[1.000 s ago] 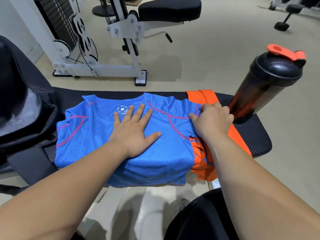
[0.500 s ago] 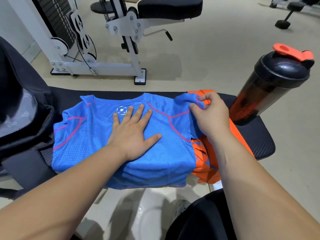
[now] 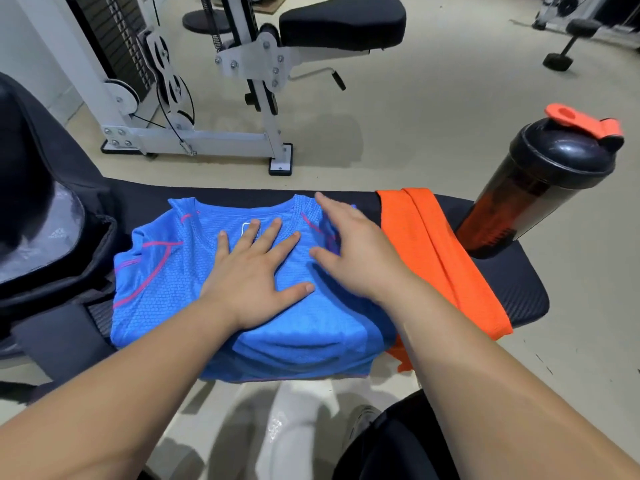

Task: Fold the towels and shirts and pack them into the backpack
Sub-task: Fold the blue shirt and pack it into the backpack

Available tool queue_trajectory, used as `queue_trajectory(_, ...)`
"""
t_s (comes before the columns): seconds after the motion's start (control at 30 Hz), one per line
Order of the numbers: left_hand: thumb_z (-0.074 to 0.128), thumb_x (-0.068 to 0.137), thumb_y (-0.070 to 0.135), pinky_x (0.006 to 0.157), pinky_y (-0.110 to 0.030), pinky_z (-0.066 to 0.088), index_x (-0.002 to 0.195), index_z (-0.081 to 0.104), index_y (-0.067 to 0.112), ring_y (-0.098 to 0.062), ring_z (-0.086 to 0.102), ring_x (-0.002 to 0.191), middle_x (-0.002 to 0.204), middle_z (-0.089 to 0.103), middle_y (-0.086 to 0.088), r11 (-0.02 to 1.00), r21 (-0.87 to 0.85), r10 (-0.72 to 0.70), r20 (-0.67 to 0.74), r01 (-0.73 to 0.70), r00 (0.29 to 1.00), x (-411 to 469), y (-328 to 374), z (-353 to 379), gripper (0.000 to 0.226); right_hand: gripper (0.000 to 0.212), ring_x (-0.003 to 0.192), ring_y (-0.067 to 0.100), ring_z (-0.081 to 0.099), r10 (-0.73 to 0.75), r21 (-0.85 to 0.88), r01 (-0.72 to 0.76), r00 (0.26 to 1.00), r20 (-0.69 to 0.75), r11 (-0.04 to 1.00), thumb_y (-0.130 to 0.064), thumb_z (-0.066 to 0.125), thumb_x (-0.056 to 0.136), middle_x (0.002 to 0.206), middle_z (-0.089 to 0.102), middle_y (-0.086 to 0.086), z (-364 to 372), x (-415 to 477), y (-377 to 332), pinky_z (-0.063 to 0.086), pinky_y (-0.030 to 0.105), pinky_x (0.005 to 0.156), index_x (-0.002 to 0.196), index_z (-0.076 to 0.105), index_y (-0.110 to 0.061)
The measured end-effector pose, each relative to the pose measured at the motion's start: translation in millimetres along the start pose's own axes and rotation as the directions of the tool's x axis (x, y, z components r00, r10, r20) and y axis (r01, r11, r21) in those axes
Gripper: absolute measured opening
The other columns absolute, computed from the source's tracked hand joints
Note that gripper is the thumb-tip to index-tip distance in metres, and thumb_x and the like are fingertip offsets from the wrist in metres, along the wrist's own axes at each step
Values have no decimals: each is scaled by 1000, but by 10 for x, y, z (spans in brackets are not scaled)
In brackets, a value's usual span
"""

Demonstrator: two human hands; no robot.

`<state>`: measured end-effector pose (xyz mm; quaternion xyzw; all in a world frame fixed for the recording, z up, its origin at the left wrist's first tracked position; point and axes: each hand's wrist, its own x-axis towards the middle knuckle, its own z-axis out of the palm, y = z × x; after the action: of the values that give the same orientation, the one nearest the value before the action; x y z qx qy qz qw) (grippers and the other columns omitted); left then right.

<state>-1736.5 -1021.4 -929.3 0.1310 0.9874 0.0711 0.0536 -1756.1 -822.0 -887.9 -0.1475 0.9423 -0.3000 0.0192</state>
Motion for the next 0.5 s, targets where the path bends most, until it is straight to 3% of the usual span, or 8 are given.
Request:
queue_trajectory(0.07,23,74,93,121,-61,0,159,10,39,-19,-4,155,168,0,12,999,-42,-7,-24,6,1000,-11,-4,-2,101,80,146,15,34,-14,56,9,996,93,998,-32,70,90,163,29,5,54,-67,-89,31,34,118,158,28,-31)
queue_trajectory(0.17,31,72,92,122,-59,3,159,17,31,-17,2,155,168,8,10,996,-86,-23,-58,18,998,-18,-18,-3,108,60,131,17,53,-72,206,85,995,-70,975,-19,63,95,153,45,3,39,-125,-168,38,32,113,152,42,-21)
queue_trajectory(0.23,34,71,92,123,-58,4,159,17,28,-16,3,155,168,10,9,996,-86,-31,-74,24,997,-20,-25,3,110,48,123,23,58,-58,122,86,975,-213,989,-11,58,94,140,57,7,26,-129,-99,42,34,109,142,53,-11)
queue_trajectory(0.3,34,71,92,123,-57,4,159,16,27,-16,3,155,168,10,9,997,-74,-32,-76,26,997,-16,-28,12,111,43,120,31,58,-47,-43,38,974,-223,998,-8,57,92,132,61,13,42,-125,-6,44,38,106,135,60,-6)
queue_trajectory(0.37,31,71,91,123,-57,3,160,16,26,-16,3,155,168,9,8,997,-71,-21,-67,16,998,-7,-33,19,111,47,132,35,49,-31,-184,13,995,-92,983,-16,58,94,143,53,15,108,-108,34,37,41,113,141,55,-8)
queue_trajectory(0.43,27,73,88,123,-57,4,160,16,25,-16,4,155,168,9,7,993,-116,-16,-69,8,998,1,-54,2,108,61,150,32,24,9,-290,13,997,73,957,-32,53,99,161,30,13,212,-65,20,18,46,123,154,35,-12)
queue_trajectory(0.5,21,76,84,123,-57,5,160,18,25,-18,5,155,169,10,6,991,-133,-28,-95,15,995,8,-89,-42,102,74,155,29,-1,72,-399,6,981,180,917,-51,39,102,168,3,10,318,-5,11,1,50,125,161,12,-15)
